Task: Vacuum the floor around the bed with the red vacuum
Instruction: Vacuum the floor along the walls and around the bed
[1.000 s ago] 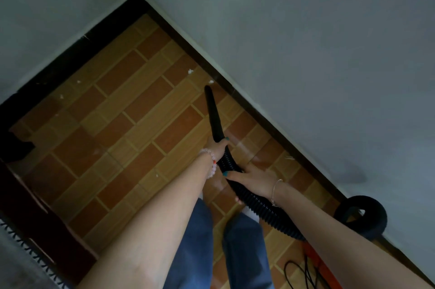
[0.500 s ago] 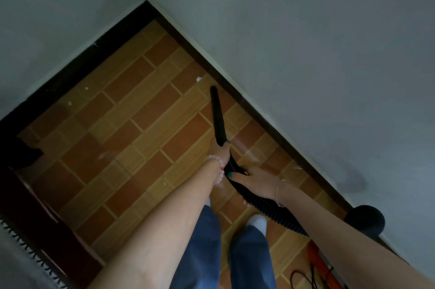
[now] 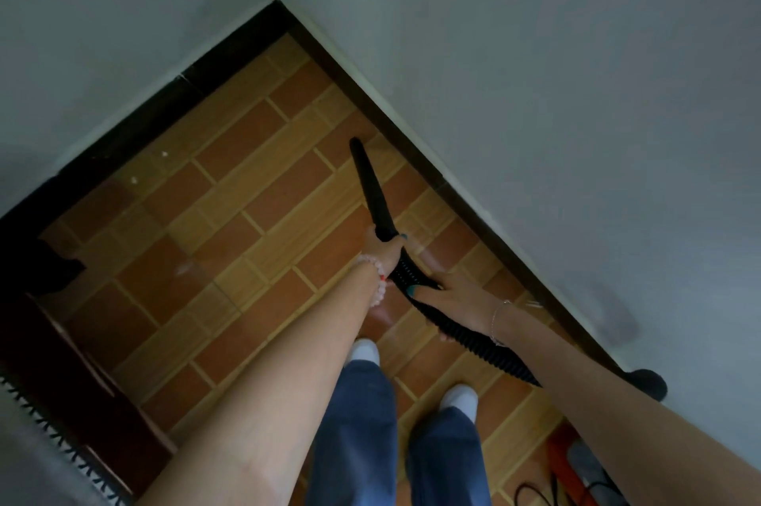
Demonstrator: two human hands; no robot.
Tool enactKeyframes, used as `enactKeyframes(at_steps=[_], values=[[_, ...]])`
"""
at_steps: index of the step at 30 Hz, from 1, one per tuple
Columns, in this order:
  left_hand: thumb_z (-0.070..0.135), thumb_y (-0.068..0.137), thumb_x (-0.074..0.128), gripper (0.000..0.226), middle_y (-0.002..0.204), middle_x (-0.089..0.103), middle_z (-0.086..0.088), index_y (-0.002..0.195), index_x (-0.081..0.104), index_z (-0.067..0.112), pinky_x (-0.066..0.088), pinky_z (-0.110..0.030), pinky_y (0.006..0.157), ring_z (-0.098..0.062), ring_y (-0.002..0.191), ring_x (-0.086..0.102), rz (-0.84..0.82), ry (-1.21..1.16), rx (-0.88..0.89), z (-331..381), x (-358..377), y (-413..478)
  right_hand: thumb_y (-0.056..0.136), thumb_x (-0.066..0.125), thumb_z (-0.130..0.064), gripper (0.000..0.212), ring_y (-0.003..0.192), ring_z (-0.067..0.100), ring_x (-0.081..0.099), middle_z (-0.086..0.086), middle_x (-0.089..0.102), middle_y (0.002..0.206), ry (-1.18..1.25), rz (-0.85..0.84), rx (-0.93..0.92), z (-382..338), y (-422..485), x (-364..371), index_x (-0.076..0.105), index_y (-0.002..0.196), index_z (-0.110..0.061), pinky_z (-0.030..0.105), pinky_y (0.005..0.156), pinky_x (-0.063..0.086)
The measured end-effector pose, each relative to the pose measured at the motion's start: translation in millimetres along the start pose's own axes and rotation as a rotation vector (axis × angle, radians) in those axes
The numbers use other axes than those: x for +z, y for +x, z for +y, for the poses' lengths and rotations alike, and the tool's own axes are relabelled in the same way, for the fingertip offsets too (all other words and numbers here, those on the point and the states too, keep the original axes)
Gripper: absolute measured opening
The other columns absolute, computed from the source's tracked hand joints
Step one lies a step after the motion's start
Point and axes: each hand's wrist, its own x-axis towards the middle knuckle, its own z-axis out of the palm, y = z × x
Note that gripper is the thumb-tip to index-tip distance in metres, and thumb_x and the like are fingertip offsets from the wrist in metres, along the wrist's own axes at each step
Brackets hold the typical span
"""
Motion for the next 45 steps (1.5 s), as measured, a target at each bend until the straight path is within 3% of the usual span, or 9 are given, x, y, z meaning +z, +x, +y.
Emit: enactKeyframes(at_steps=[7,13,18,24,30,34,38,41,45], values=[[0.031,0.085,0.065,0.066,0.127,0.054,-0.017,0.139,0.038,0.003,0.050,-0.038,0.091,-0.031,0.111,0.057,0.013,-0.330,-0.240,-32.7,-29.2,-3.7,0.084,0.067,-0.027,0.051,0.069,0.024,0.062,0.015,0.065,0.095,-0.136,-0.120,-0.014,2.2,-12.9,9.9,0.047,0.129,-0.015,0.032,0.060,0.053],[0.026,0.089,0.061,0.043,0.085,0.057,-0.011,0.122,0.050,0.000,0.051,-0.035,0.074,-0.028,0.081,0.059,0.094,-0.503,-0.298,-90.6,-51.8,-21.6,0.084,0.062,-0.021,0.038,0.051,0.014,0.053,0.006,0.056,0.072,-0.292,-0.269,0.061,9.7,-20.7,31.1,0.051,0.117,-0.007,0.023,0.050,0.047],[0.023,0.093,0.051,0.026,0.101,0.053,-0.015,0.108,0.050,0.002,0.047,-0.037,0.082,-0.028,0.094,0.055,0.171,-0.485,-0.304,-131.0,-47.9,-38.9,0.087,0.057,-0.012,0.031,0.051,0.015,0.054,0.012,0.057,0.075,-0.487,-0.321,0.062,17.3,-28.4,63.9,0.049,0.113,0.001,0.021,0.046,0.047],[0.036,0.091,0.051,0.055,0.125,0.054,-0.011,0.135,0.041,0.002,0.048,-0.035,0.098,-0.026,0.105,0.057,0.089,-0.562,-0.365,-171.5,-25.7,-67.0,0.087,0.060,-0.023,0.027,0.043,0.013,0.054,0.007,0.058,0.070,-0.635,-0.313,0.002,39.8,-35.4,90.2,0.042,0.105,-0.015,0.024,0.041,0.044],[0.039,0.085,0.056,0.054,0.110,0.063,-0.016,0.122,0.051,-0.001,0.052,-0.040,0.095,-0.028,0.101,0.064,0.091,-0.627,-0.390,-193.6,-16.5,-90.7,0.087,0.058,-0.033,0.031,0.059,0.012,0.057,0.002,0.058,0.082,-0.855,-0.362,0.032,55.7,-39.3,100.4,0.042,0.107,-0.017,0.022,0.052,0.046],[0.038,0.082,0.061,0.032,0.090,0.057,-0.011,0.082,0.054,0.006,0.051,-0.035,0.094,-0.023,0.084,0.058,0.090,-0.710,-0.447,-202.8,-28.0,-92.3,0.084,0.058,-0.033,0.031,0.062,0.016,0.058,0.006,0.059,0.083,-0.846,-0.381,0.039,51.1,-38.4,109.5,0.044,0.105,-0.016,0.026,0.056,0.048],[0.038,0.084,0.059,0.036,0.095,0.060,-0.011,0.098,0.056,0.005,0.054,-0.034,0.088,-0.021,0.079,0.058,0.114,-0.701,-0.414,-201.0,-52.2,-84.5,0.081,0.058,-0.031,0.021,0.048,0.014,0.055,0.006,0.057,0.068,-0.792,-0.396,0.017,39.4,-25.7,123.4,0.044,0.091,-0.019,0.029,0.053,0.050],[0.041,0.086,0.056,0.039,0.105,0.063,-0.013,0.101,0.056,0.004,0.055,-0.036,0.089,-0.022,0.089,0.062,0.153,-0.638,-0.396,-195.2,-76.2,-79.6,0.084,0.058,-0.033,0.037,0.054,0.017,0.058,0.012,0.062,0.079,-0.753,-0.389,0.016,24.1,-15.3,137.3,0.042,0.117,-0.023,0.028,0.050,0.049],[0.039,0.091,0.053,0.037,0.076,0.052,-0.008,0.070,0.044,0.010,0.050,-0.032,0.089,-0.020,0.071,0.054,0.183,-0.555,-0.376,-183.9,-112.8,-63.4,0.089,0.057,-0.035,0.038,0.053,0.012,0.056,0.009,0.061,0.086,-0.679,-0.338,0.068,1.1,-0.2,156.9,0.046,0.121,-0.019,0.021,0.046,0.046]])
